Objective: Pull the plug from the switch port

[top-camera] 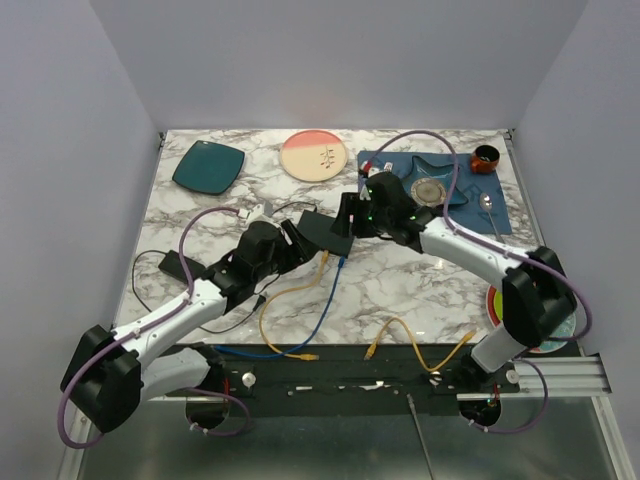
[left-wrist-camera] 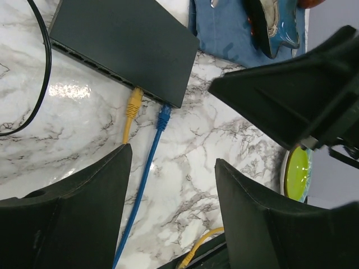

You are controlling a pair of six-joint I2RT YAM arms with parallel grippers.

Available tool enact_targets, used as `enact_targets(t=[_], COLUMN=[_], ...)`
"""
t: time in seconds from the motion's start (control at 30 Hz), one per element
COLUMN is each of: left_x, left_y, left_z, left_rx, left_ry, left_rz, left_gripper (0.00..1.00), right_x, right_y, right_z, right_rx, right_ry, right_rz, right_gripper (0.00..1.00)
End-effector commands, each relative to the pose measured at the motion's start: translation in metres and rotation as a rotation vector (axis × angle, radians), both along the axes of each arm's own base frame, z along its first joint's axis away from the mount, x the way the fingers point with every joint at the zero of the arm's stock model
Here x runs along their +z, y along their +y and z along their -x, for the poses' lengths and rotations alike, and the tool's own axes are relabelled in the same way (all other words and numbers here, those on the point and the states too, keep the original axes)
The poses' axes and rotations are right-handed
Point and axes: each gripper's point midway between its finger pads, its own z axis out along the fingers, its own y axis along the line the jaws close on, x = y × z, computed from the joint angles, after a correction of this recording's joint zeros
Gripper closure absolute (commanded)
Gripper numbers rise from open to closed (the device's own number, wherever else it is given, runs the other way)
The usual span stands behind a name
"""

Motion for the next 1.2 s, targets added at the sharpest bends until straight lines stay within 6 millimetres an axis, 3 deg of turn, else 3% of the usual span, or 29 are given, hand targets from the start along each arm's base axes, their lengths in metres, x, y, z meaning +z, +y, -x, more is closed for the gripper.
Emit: enact_targets(t=[0.0,0.03,0.07,0.23,0.33,0.53,0.67,0.83,1.0,1.07,1.1,1.13,1.17], left_x=[0.017,0.019,0.019,0.011,0.005,0.001,-0.001,-0.008,-0.012,-0.012,-0.011,-0.011,-0.011], left_y=[0.011,0.014,0.016,0.027,0.028,0.026,0.023,0.019,0.016,0.015,0.015,0.015,0.016], left_z=[-0.006,-0.003,-0.002,0.009,0.015,0.024,0.027,0.035,0.042,0.044,0.045,0.046,0.046], left_rx=[0.04,0.041,0.041,0.057,0.056,0.033,0.017,-0.009,-0.024,-0.028,-0.03,-0.031,-0.03], left_ry=[-0.062,-0.06,-0.063,-0.046,-0.028,-0.007,-0.004,0.015,0.023,0.02,0.018,0.017,0.017], left_rz=[-0.013,-0.024,-0.035,-0.042,-0.027,-0.008,0.015,0.028,0.065,0.07,0.073,0.072,0.071], left_gripper=[0.29,0.29,0.29,0.29,0.29,0.29,0.28,0.29,0.29,0.29,0.29,0.29,0.29], right_x=[0.041,0.033,0.036,0.008,0.002,0.004,0.003,-0.019,-0.048,-0.05,-0.05,-0.045,-0.042], right_y=[-0.026,-0.04,-0.049,-0.104,-0.127,-0.154,-0.167,-0.164,-0.155,-0.149,-0.149,-0.148,-0.15], right_z=[0.021,0.033,0.044,0.1,0.133,0.191,0.217,0.259,0.289,0.289,0.286,0.282,0.273], right_rx=[0.039,0.047,0.049,-0.022,-0.056,-0.044,-0.041,0.05,0.141,0.144,0.131,0.111,0.076], right_ry=[-0.093,-0.055,-0.045,0.138,0.21,0.309,0.347,0.459,0.555,0.545,0.534,0.517,0.473], right_rz=[0.051,0.115,0.13,0.291,0.319,0.403,0.42,0.415,0.398,0.391,0.393,0.384,0.395], right_gripper=[0.24,0.17,0.15,0.13,0.13,0.09,0.08,0.09,0.27,0.37,0.44,0.61,0.69])
